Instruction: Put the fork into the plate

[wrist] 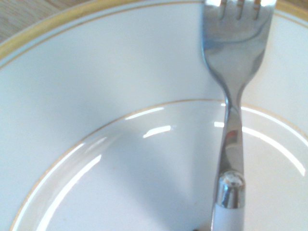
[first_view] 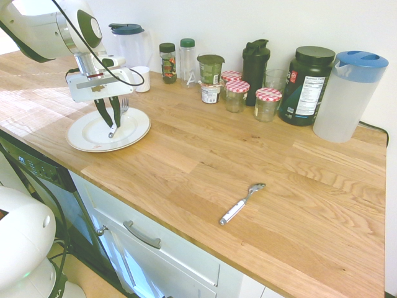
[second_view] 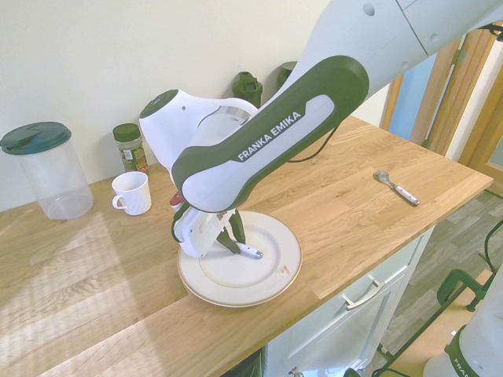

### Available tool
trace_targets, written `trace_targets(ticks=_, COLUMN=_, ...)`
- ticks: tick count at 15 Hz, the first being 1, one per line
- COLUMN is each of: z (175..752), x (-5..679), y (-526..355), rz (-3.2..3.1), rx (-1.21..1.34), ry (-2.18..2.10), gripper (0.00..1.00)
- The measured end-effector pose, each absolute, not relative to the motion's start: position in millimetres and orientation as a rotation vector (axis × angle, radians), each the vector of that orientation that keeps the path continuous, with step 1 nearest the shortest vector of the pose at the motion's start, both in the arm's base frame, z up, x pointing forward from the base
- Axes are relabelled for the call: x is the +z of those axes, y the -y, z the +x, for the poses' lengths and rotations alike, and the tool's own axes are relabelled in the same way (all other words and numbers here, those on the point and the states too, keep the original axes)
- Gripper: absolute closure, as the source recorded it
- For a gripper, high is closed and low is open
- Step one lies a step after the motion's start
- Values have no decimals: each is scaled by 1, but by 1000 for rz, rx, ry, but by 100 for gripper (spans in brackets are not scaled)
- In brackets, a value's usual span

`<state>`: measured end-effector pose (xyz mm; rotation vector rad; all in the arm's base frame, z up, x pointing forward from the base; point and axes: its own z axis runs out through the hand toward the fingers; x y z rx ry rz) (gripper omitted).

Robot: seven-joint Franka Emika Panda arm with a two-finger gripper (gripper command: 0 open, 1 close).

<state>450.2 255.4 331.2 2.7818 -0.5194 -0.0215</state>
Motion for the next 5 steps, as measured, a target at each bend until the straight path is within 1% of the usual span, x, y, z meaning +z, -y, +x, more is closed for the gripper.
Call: trace_targets(ticks=5, z=435, x=339, y=-251, rz=2805, rx=-7, ry=511, gripper=0)
